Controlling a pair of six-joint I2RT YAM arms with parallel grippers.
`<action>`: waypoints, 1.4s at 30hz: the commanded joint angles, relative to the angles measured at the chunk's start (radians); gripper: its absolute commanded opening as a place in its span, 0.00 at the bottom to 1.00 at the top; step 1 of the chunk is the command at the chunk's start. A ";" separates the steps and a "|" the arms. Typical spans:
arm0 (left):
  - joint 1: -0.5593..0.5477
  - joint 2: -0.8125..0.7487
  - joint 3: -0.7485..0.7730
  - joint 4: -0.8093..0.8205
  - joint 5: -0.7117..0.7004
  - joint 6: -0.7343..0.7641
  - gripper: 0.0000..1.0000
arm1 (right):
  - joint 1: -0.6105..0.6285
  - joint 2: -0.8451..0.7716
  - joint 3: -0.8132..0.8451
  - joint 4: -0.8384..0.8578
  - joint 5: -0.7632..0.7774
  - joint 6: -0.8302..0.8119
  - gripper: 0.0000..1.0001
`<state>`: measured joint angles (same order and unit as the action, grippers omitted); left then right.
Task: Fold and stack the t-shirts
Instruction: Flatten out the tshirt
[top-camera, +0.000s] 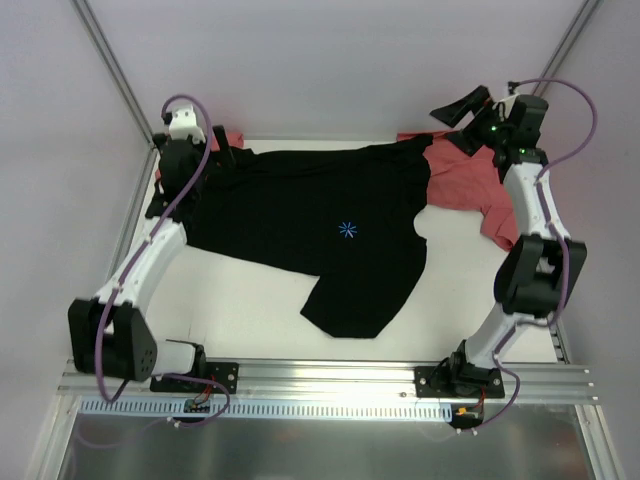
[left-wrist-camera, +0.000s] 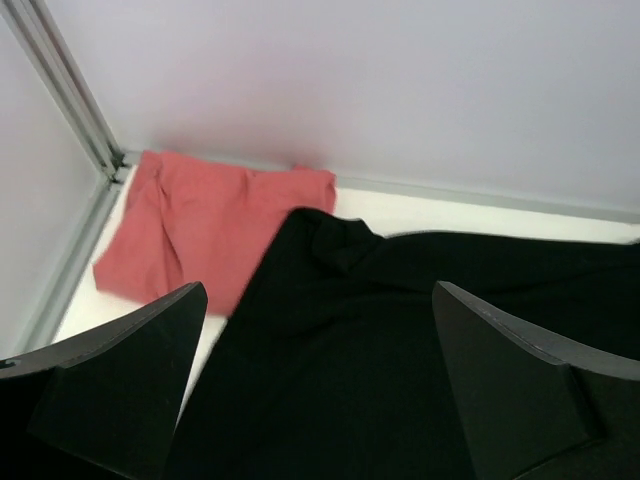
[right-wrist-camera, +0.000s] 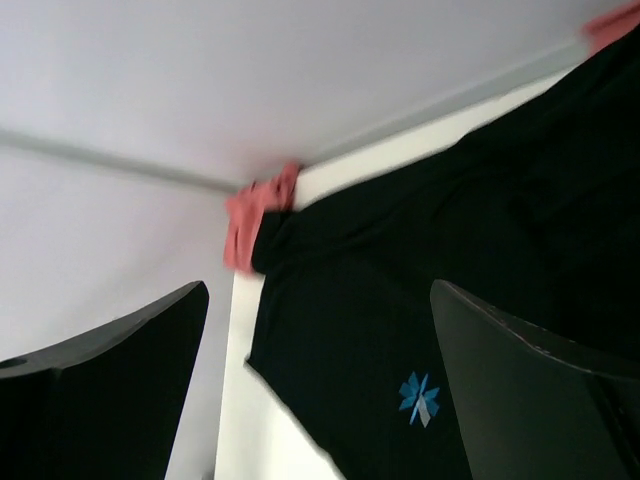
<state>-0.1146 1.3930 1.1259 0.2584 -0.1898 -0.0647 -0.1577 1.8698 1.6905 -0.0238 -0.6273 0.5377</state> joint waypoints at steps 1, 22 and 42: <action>-0.074 -0.110 -0.153 -0.083 -0.092 -0.101 0.99 | 0.105 -0.200 -0.158 -0.122 -0.038 -0.116 0.99; -0.088 0.579 0.446 -1.067 0.070 -0.296 0.99 | 0.365 -0.034 -0.250 -0.760 0.153 -0.375 1.00; 0.000 0.696 0.335 -1.070 0.329 -0.311 0.99 | 0.417 0.102 -0.330 -0.847 0.141 -0.412 0.99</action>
<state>-0.1200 2.0632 1.5139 -0.7479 0.0807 -0.3782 0.2516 1.9915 1.4029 -0.8249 -0.4866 0.1478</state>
